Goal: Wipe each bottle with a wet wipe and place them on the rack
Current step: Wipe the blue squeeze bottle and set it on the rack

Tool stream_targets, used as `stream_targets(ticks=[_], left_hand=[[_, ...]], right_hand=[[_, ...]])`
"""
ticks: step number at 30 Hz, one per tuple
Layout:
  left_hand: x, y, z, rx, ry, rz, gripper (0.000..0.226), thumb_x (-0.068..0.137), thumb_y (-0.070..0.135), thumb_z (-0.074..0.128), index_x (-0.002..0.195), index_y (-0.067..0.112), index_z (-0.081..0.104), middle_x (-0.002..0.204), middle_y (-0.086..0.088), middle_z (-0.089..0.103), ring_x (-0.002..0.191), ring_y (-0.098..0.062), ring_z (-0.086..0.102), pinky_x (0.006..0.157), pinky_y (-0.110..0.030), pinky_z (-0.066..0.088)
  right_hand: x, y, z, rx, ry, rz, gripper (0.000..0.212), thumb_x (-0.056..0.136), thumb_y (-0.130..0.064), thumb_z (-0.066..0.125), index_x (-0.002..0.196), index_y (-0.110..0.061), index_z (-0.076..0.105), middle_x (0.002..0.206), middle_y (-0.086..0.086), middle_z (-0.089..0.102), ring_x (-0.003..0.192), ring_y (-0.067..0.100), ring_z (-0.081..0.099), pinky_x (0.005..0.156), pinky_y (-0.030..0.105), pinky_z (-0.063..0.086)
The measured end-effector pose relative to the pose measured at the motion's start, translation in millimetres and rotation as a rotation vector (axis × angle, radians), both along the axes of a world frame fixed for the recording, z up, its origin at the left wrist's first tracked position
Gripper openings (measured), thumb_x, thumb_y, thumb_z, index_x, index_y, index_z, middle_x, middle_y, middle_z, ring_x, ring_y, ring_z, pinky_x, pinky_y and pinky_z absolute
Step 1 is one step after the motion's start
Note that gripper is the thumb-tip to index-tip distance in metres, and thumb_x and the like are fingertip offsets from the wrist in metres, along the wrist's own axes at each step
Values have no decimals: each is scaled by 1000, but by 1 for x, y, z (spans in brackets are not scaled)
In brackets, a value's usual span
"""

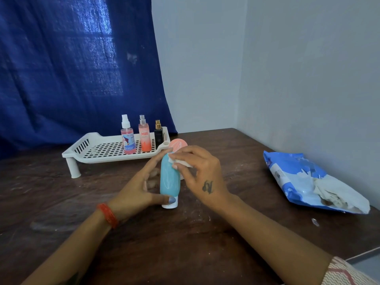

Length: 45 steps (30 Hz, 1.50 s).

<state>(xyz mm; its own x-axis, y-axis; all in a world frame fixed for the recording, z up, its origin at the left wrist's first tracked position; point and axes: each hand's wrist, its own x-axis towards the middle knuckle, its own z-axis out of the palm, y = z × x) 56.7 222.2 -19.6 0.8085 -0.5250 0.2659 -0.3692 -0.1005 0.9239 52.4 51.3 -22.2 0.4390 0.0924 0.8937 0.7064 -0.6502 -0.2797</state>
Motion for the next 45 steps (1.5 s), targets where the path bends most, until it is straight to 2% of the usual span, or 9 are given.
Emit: stream_targets(ticks=[7,12,18,21,24,28,31,37,45], left_hand=[[0,0,1,3,-4,2,102,63,-7,80,135,48,33,129,5,56,111,-13,62,82,-28,55],[-1,0,2,21,-14,-4,100,67,-8,76,134,51,31,132,8,52,114,-9,59,84,-27,55],[0,0,1,38,-2,-1,105,63,-7,80,136,50,29,129,9,55,113,-9,60,83,-26,54],[0,1,2,43,-6,7,105,65,-9,77,136,50,28,131,10,54,114,-8,59,84,-25,54],[0,2,2,45,3,4,106,64,-6,78,137,50,26,133,11,52,116,-8,58,86,-27,54],[-1,1,2,48,-4,-3,105,64,-7,78,137,49,28,133,9,54,115,-11,59,86,-29,54],[-1,1,2,36,4,5,103,65,-10,76,136,47,29,130,7,56,114,-12,60,85,-28,54],[1,3,2,26,34,-4,106,62,-6,80,138,46,28,132,8,56,114,-13,61,87,-31,54],[-1,2,4,35,31,-4,102,65,-9,76,134,50,28,131,10,53,115,-8,59,85,-25,54]], right_hand=[[-1,-6,0,74,71,25,10,75,-11,70,83,-8,74,83,3,71,78,5,62,71,10,49],[3,-7,2,198,136,-29,12,79,-12,72,90,-10,74,89,3,72,79,5,63,73,11,50],[-5,-3,1,97,74,91,16,76,-12,71,90,-6,74,91,7,72,83,7,64,72,12,52],[-4,-5,1,133,140,77,12,75,-11,73,87,-9,76,86,3,73,76,4,63,68,7,49],[-2,-7,1,214,281,34,17,78,-14,73,95,-12,72,91,0,72,76,4,64,67,10,51],[-3,-5,3,254,193,35,19,78,-16,74,95,-9,69,90,-1,70,78,6,64,66,11,52],[-7,0,4,185,155,110,20,77,-16,74,94,-7,69,92,1,70,81,7,64,69,18,54],[-7,-5,2,207,216,87,14,72,-11,78,82,-10,70,81,-2,70,73,7,64,62,12,52],[-3,-5,3,297,253,61,20,77,-12,74,97,-11,71,94,-1,70,84,8,64,72,17,54]])
